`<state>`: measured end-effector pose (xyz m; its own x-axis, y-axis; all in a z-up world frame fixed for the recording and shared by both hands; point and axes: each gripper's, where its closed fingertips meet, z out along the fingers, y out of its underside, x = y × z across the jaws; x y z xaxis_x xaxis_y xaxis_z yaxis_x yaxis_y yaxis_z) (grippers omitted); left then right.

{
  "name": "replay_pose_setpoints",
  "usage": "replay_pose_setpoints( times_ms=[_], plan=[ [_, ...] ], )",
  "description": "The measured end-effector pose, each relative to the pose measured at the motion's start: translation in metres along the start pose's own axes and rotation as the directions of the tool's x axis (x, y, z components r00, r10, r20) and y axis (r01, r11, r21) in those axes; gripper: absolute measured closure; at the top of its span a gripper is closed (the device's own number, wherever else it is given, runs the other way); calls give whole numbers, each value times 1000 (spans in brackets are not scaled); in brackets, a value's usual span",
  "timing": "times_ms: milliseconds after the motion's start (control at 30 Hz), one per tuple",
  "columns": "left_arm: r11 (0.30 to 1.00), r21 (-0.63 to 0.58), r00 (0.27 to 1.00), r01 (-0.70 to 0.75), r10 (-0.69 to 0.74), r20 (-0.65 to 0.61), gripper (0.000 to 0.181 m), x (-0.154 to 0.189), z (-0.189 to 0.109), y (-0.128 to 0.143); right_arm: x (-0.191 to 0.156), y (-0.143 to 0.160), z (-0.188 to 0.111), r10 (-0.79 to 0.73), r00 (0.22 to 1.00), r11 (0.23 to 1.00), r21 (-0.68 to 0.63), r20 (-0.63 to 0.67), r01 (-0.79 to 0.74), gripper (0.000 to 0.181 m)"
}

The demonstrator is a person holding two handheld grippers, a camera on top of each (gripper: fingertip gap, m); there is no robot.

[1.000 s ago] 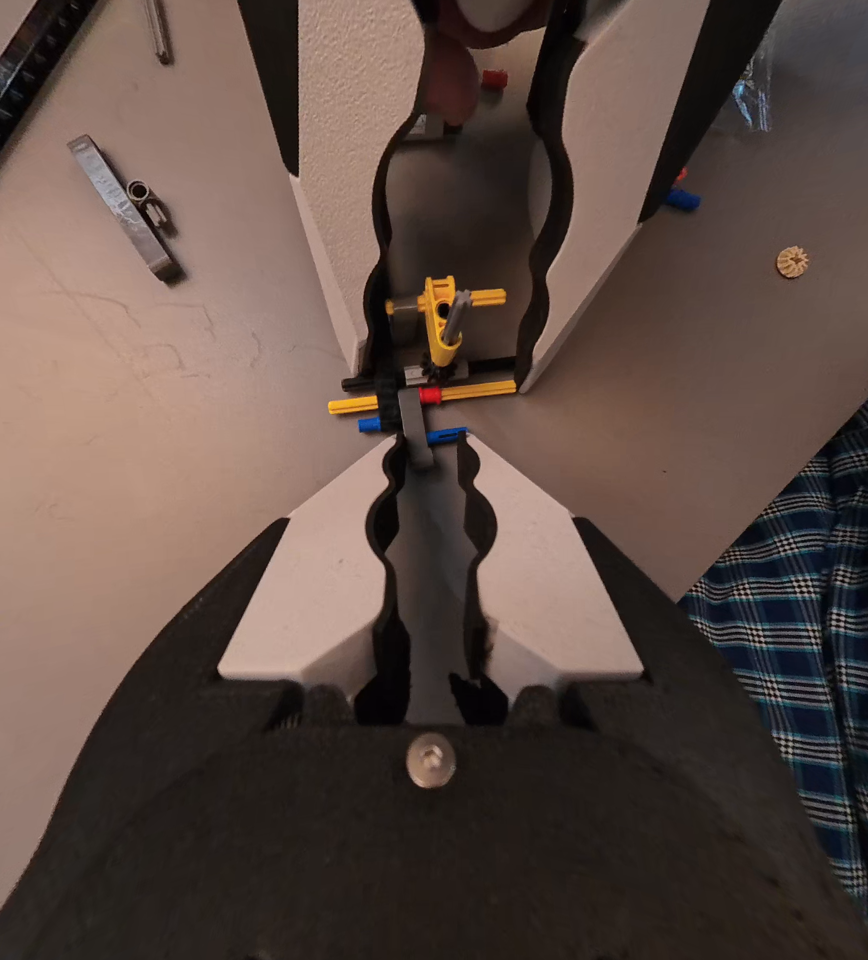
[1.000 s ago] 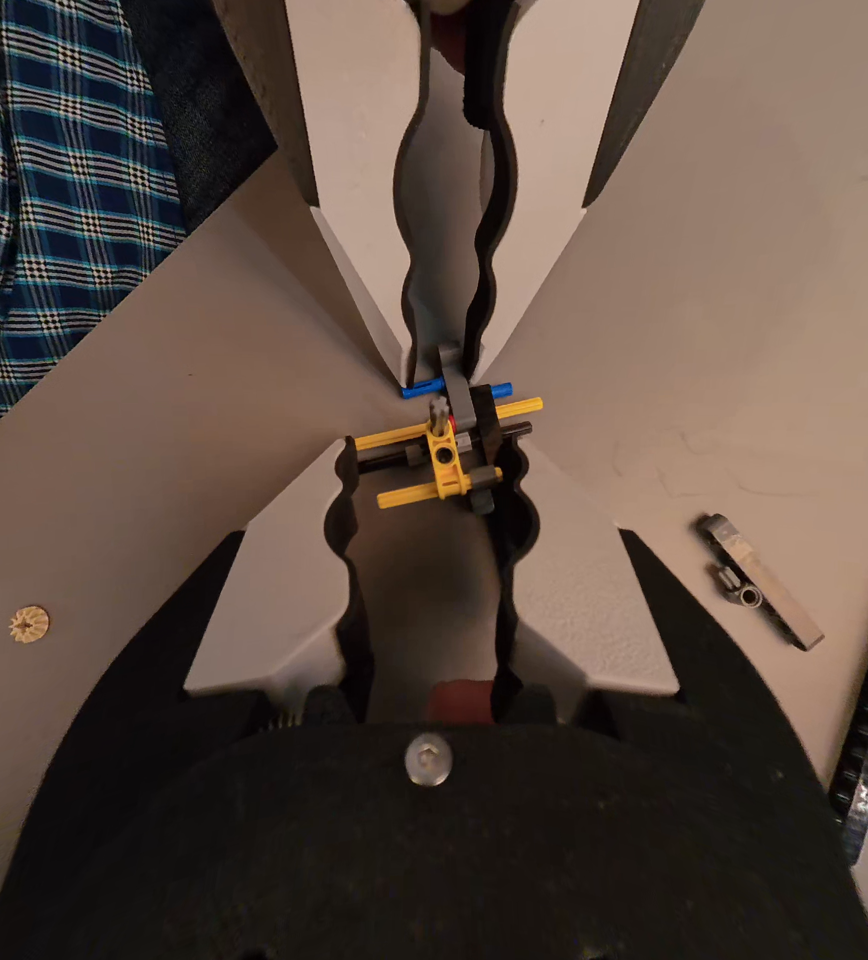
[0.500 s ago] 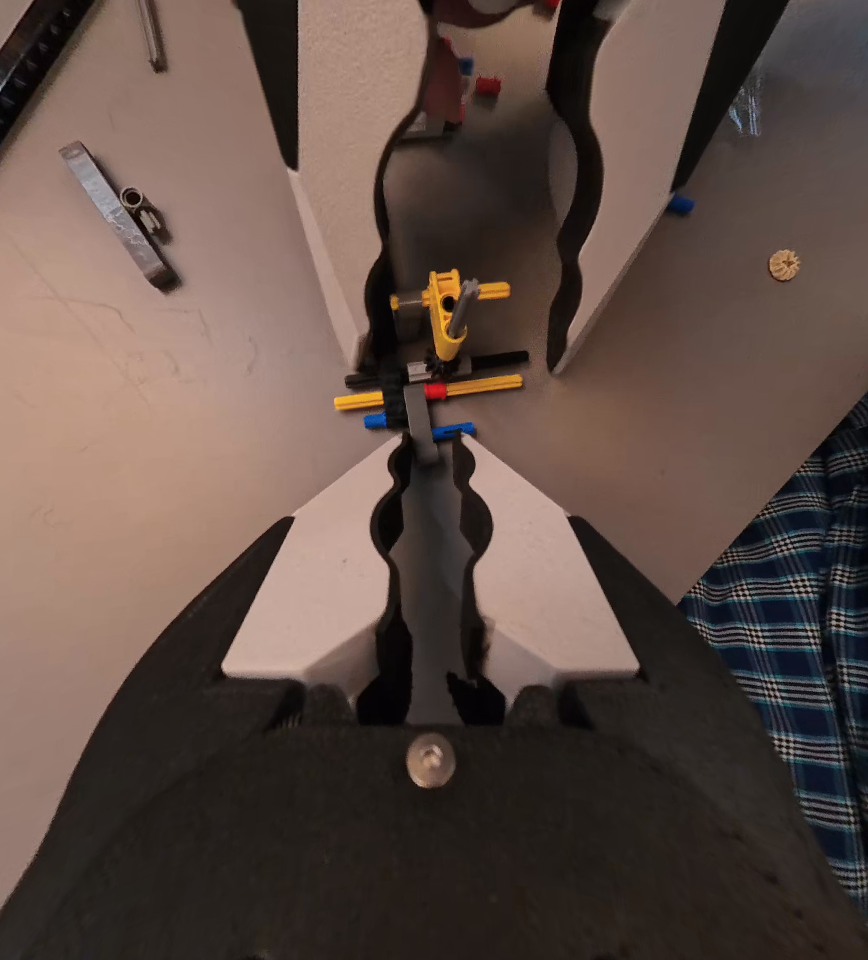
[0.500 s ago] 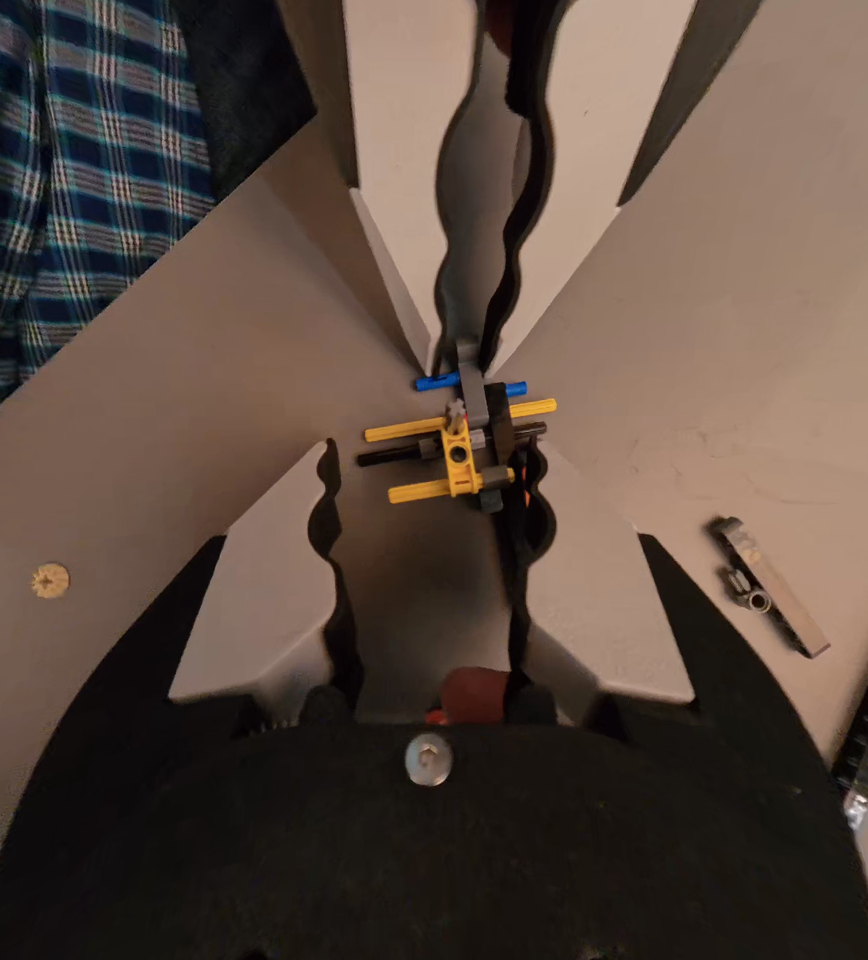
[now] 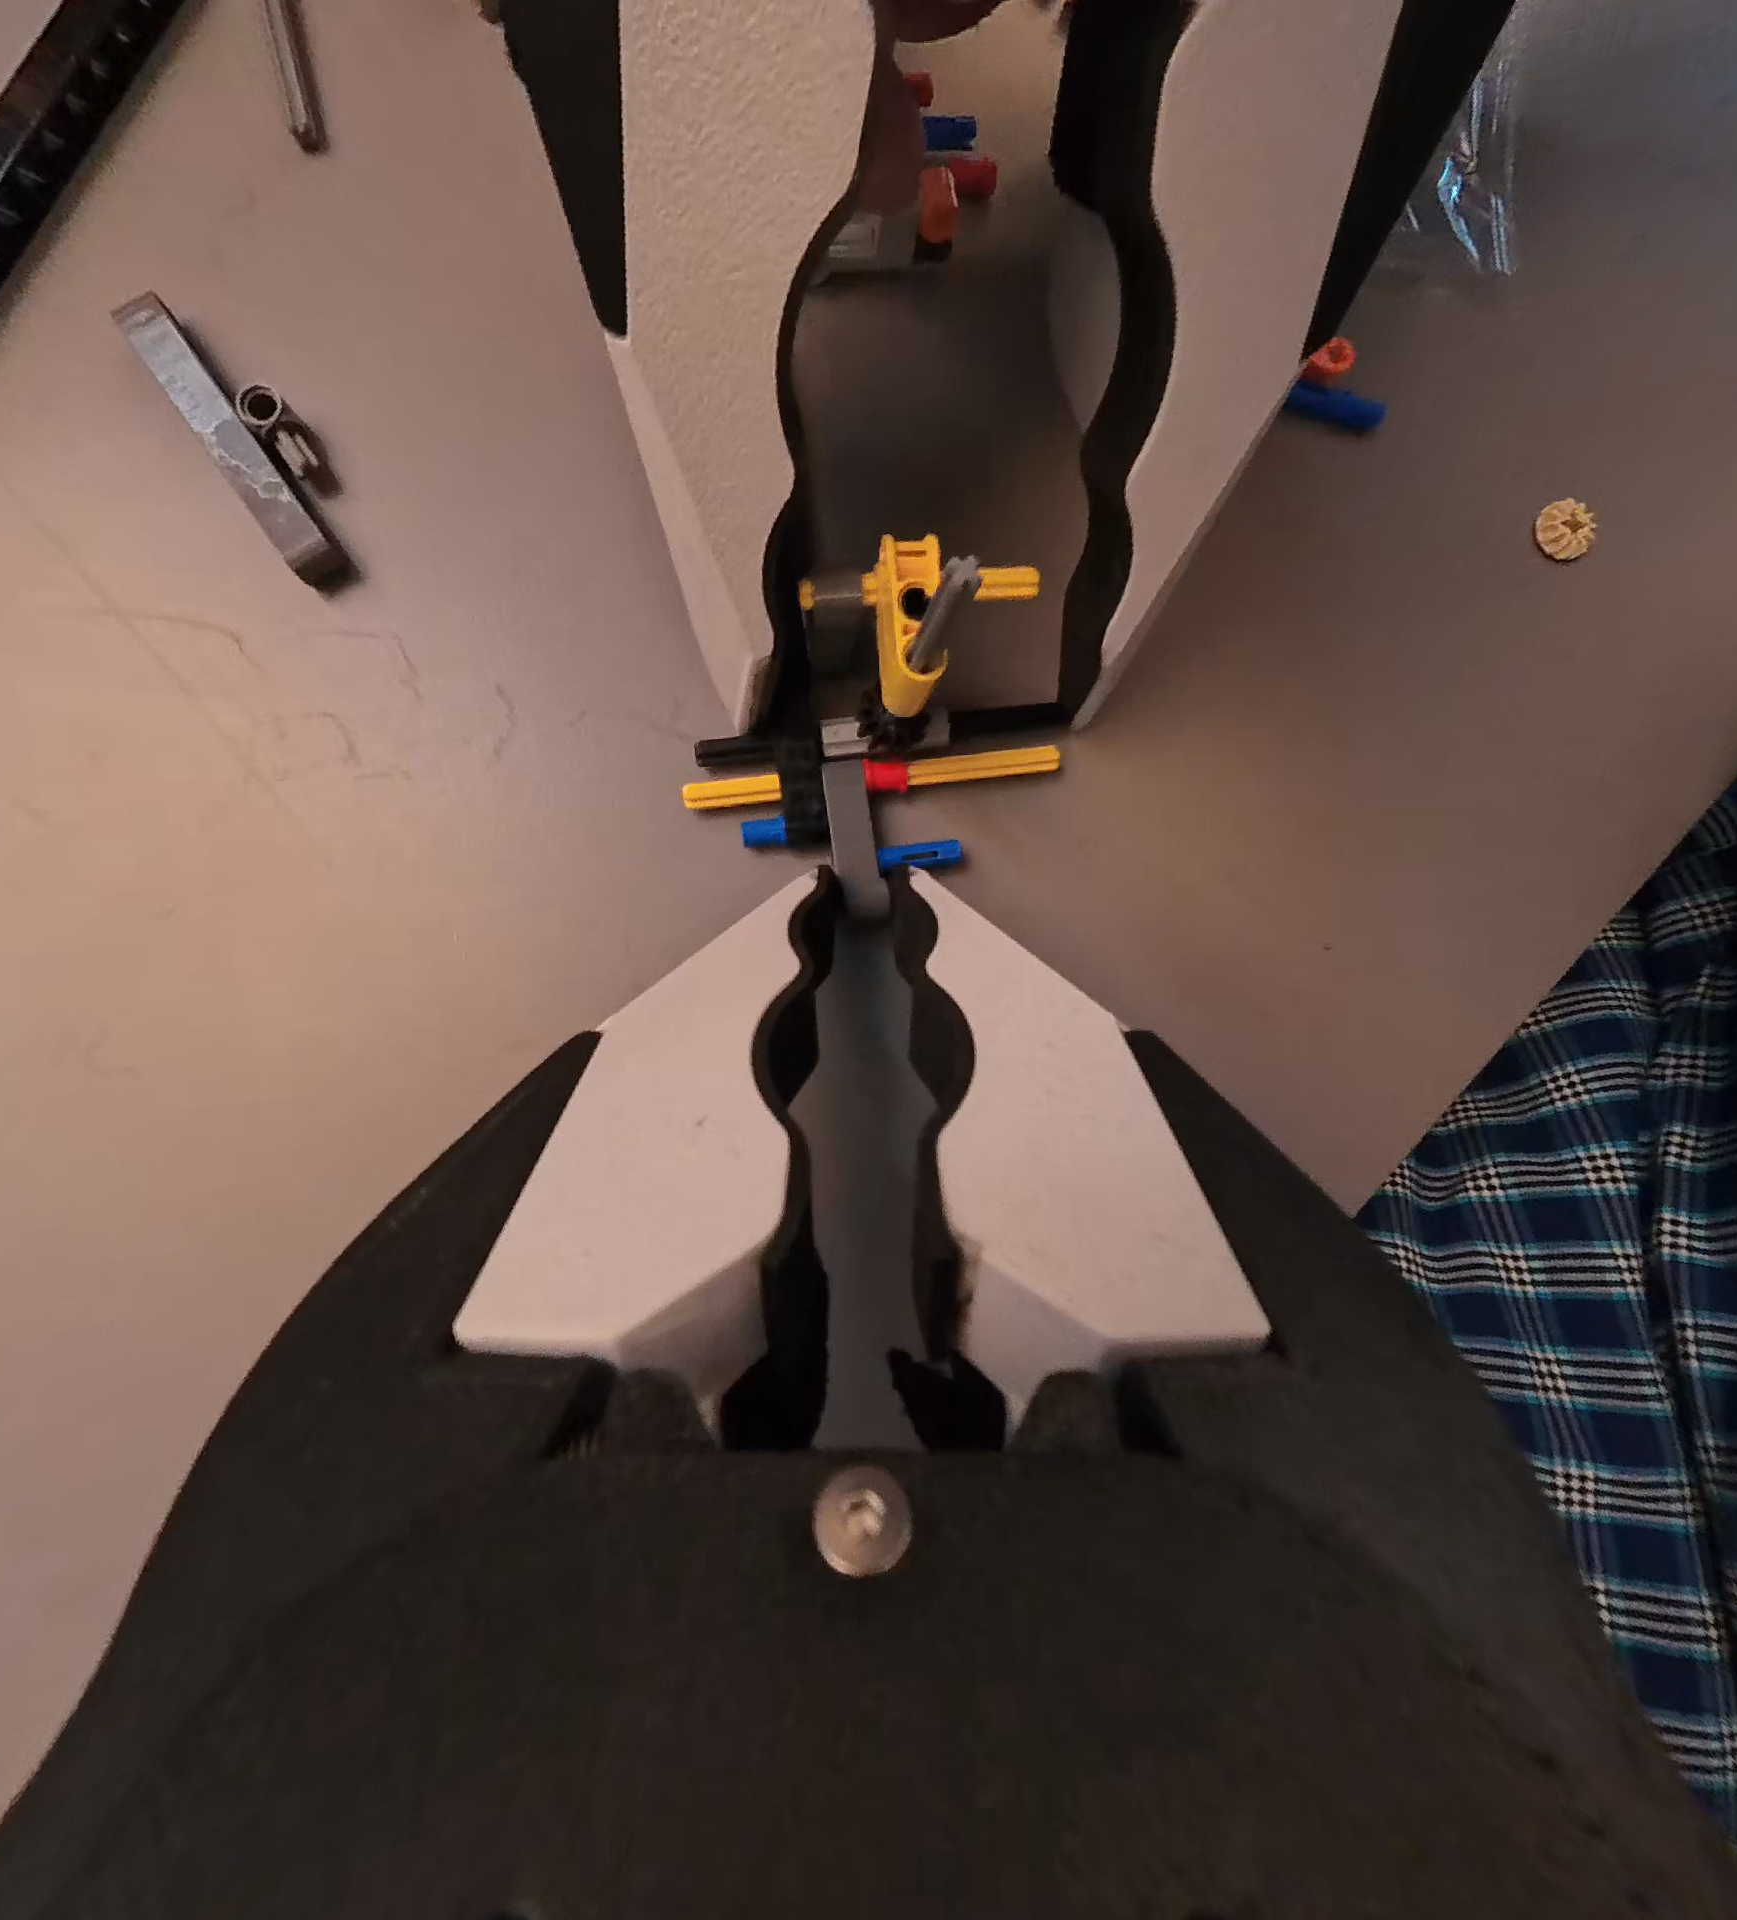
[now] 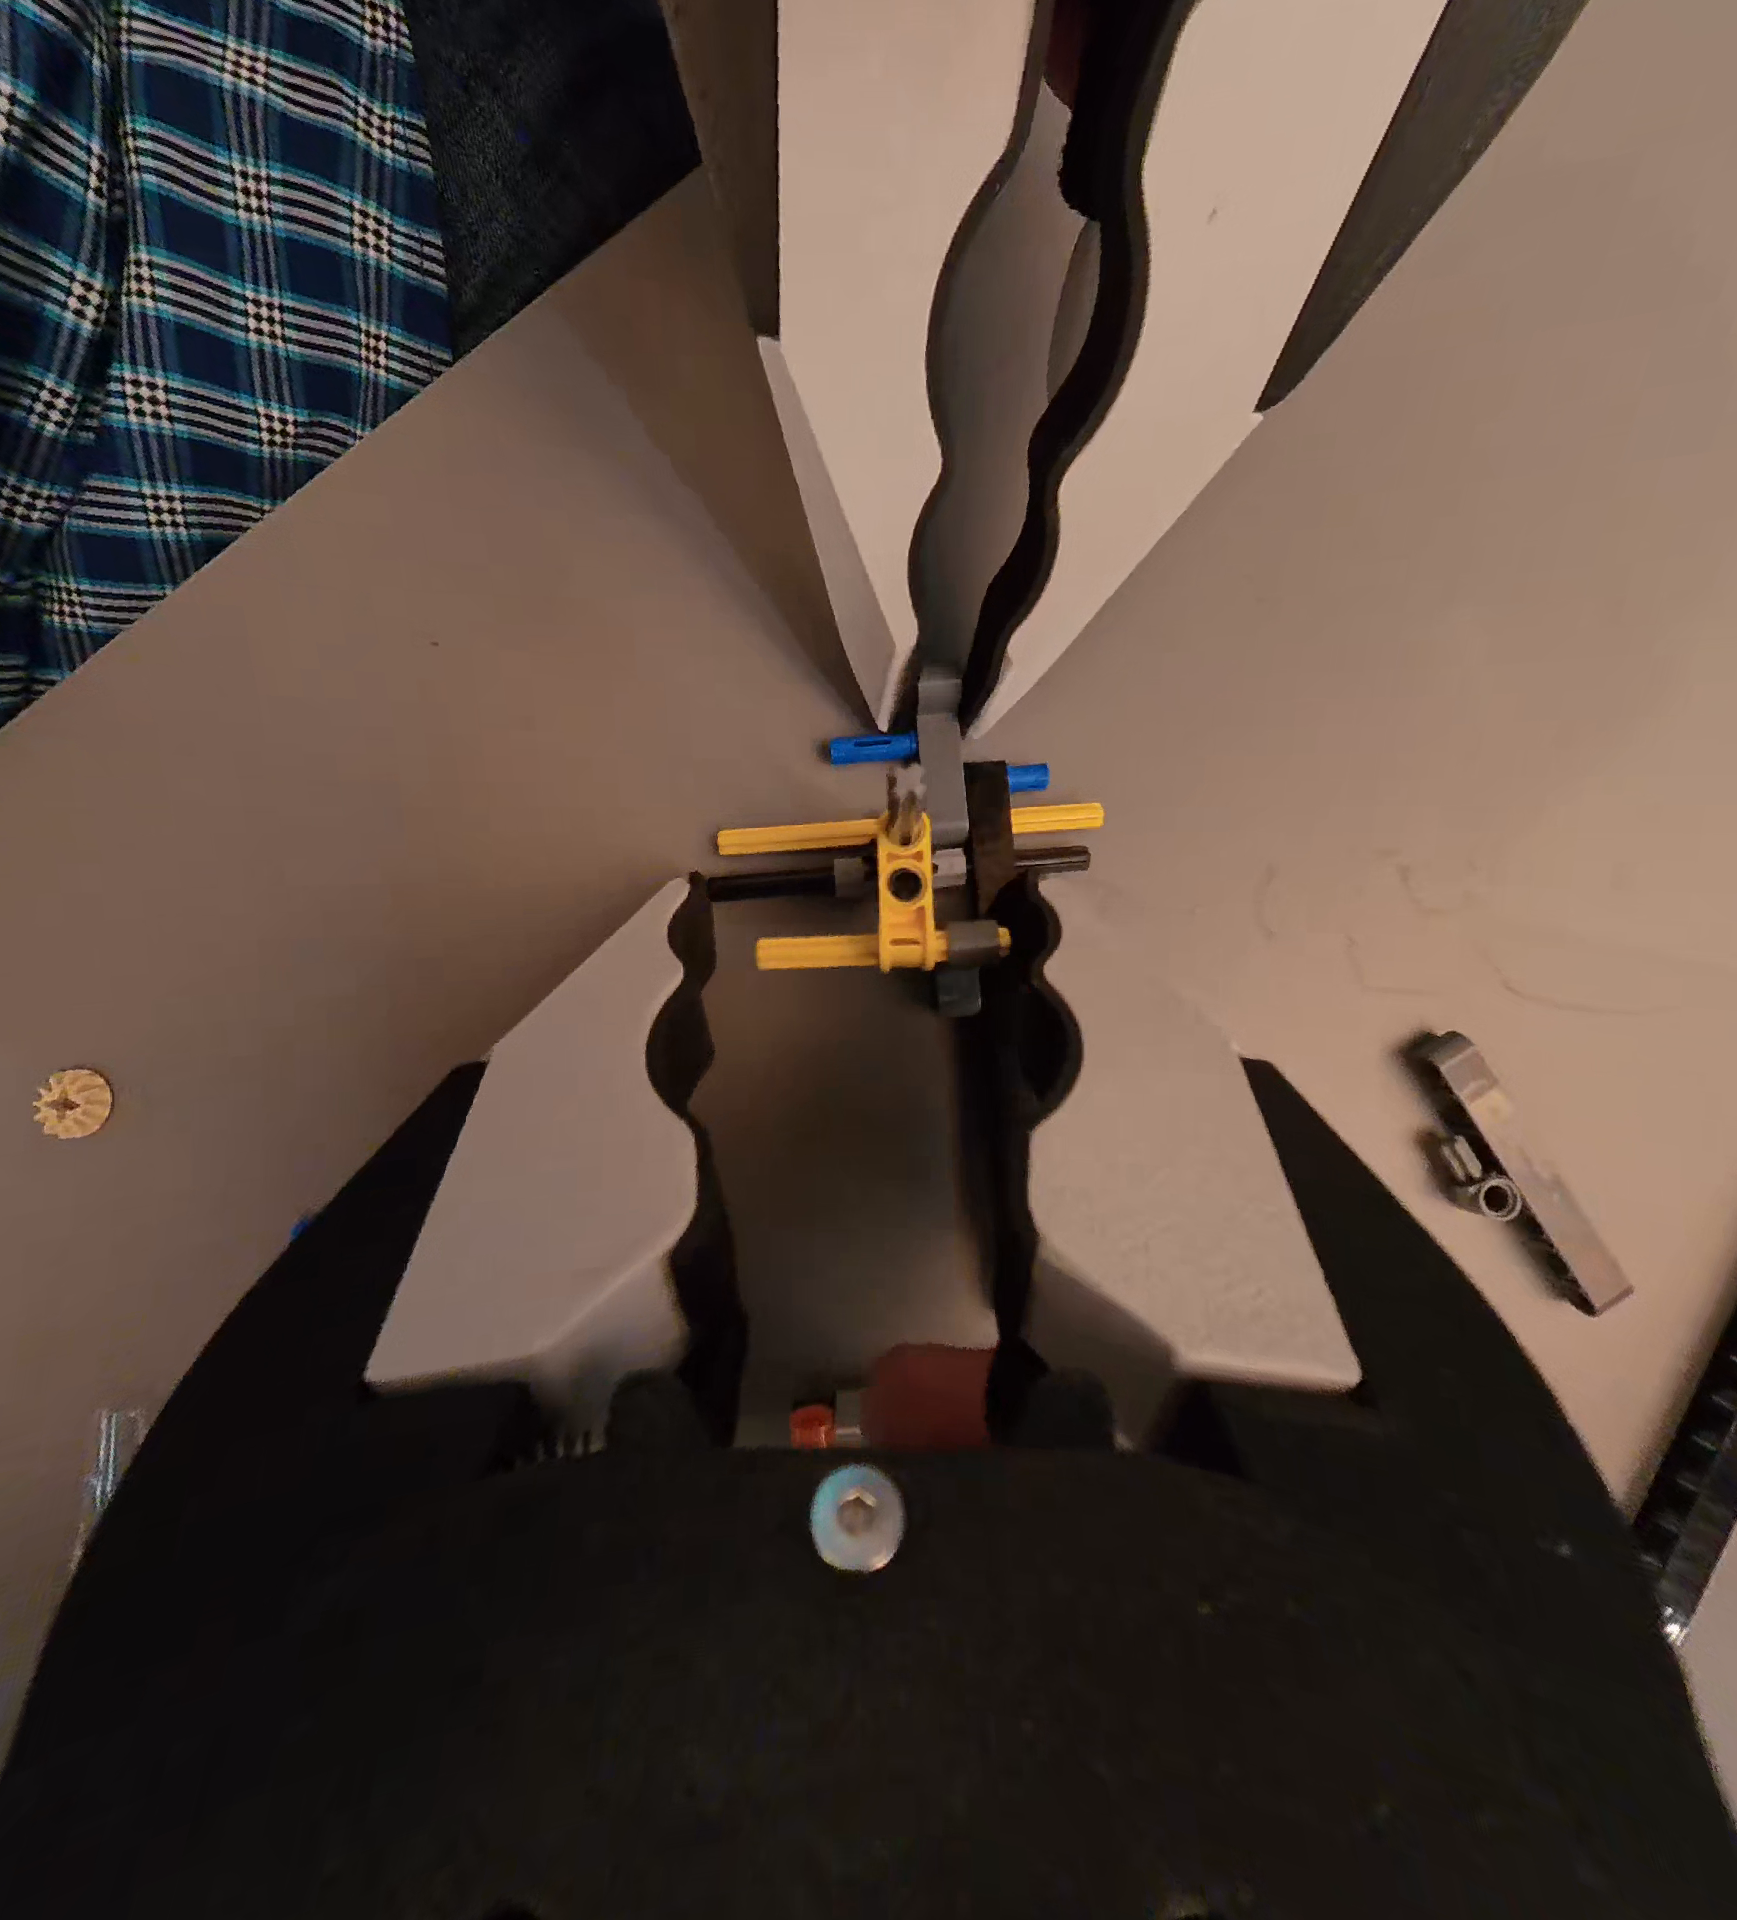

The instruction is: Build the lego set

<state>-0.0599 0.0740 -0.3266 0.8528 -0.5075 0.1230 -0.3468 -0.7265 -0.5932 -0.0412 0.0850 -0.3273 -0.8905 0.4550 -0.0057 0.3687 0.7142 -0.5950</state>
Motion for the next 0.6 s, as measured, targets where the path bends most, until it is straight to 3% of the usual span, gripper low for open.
replay_pose_setpoints(
  times_ms=[600],
  plan=[
    [1000, 6, 1000, -3, 3, -8, 174, 0, -1, 1, 4, 4, -2, 21, 1000, 1000, -22, -17, -21, 122]
  ],
)
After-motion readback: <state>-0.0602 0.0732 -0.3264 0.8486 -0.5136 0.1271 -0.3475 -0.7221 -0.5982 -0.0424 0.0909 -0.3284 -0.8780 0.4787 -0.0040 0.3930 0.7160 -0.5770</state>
